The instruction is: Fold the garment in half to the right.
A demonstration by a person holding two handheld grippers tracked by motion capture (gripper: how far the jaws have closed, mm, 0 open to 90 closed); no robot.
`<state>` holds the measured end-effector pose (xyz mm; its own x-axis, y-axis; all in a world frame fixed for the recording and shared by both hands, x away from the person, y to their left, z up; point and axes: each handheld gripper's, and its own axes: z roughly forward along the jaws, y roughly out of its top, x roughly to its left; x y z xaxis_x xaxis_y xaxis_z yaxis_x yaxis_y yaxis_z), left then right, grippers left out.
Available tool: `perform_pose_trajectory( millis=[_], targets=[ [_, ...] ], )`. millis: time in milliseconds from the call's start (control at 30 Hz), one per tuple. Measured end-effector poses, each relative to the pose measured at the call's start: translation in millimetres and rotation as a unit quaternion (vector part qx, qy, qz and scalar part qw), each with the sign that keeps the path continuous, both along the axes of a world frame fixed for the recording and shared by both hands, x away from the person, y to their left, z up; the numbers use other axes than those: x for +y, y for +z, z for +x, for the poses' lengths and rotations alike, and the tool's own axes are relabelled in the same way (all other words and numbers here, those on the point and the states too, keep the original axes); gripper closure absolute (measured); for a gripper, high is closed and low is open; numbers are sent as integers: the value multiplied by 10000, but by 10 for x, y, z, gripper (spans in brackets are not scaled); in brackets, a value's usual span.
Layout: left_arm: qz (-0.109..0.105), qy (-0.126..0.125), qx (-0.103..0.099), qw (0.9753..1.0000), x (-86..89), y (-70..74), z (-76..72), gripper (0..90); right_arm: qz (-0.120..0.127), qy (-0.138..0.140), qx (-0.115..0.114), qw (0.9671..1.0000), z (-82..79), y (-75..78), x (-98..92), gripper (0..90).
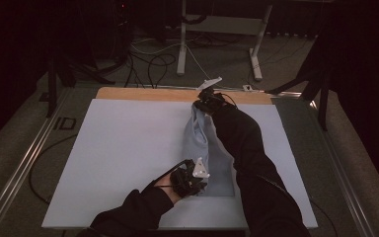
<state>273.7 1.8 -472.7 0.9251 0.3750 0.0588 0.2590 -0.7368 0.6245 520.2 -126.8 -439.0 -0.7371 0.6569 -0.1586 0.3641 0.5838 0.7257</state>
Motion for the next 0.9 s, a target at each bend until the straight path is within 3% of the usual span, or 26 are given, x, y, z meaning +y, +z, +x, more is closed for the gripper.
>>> perform_pose_trajectory(
  millis=[333, 900],
  targets=[
    [116, -55, 71, 9999, -167, -125, 57, 870, 87, -58, 142, 9998, 37, -131, -139, 872],
    [297, -63, 109, 9995, -424, -279, 155, 869, 85, -83, 306, 9995, 126, -311, -193, 868]
  ],
)
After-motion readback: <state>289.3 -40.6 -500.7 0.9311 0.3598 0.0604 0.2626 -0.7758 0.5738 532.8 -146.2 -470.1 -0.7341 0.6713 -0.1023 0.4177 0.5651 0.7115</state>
